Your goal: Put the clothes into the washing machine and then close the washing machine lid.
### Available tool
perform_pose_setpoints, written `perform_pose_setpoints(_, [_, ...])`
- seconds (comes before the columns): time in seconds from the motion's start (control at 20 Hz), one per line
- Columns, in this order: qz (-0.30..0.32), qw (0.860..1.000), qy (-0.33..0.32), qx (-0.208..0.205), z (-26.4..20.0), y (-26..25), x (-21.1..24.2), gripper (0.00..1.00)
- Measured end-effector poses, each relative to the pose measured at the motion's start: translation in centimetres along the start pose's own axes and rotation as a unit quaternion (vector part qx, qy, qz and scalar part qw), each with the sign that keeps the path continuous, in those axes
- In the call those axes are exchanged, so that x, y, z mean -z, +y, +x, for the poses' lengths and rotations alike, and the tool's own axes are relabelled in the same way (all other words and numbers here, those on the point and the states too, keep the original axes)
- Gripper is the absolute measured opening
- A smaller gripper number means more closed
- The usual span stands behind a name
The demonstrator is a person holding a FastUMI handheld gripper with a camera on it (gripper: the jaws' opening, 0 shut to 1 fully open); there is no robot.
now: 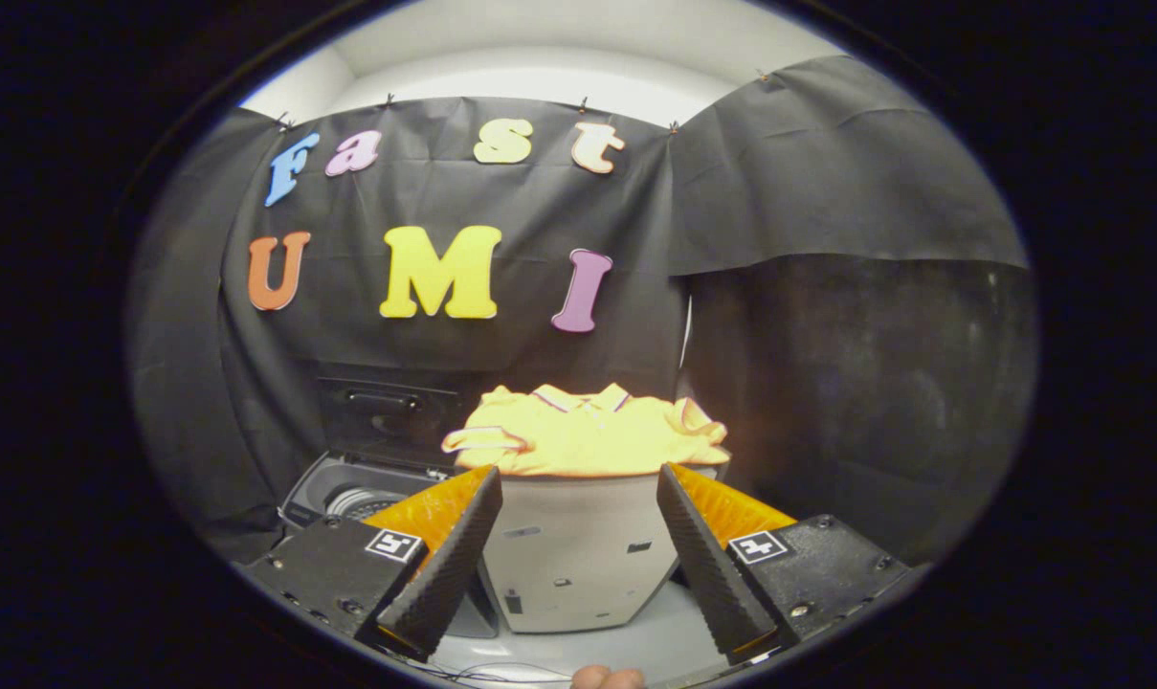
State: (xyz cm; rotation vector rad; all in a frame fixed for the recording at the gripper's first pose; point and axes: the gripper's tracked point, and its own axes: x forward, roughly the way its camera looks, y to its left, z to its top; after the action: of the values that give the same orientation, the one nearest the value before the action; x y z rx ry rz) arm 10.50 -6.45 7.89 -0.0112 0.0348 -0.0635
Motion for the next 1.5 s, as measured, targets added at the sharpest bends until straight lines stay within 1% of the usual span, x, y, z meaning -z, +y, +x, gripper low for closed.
perform_pose_setpoints(0.1, [-0.011,1.000,0.001,-0.001,3.0,-0.5,-1.3,1.00])
perform_pose_setpoints(0.35, [-0.024,0.999,0.023,-0.029,10.1,-0.7,-2.2,1.00])
perform_pose_setpoints(0.65, [-0.017,0.995,0.088,-0.051,18.0,-1.2,-2.0,1.00])
perform_pose_setpoints(0.9, [-0.043,0.985,0.150,-0.068,23.5,-1.0,-1.7,1.00])
perform_pose_setpoints(1.15, [-0.043,0.973,0.209,-0.091,27.2,-0.2,-0.2,1.00])
perform_pose_setpoints(1.5, [-0.035,0.958,0.269,-0.089,30.9,-0.4,2.7,1.00])
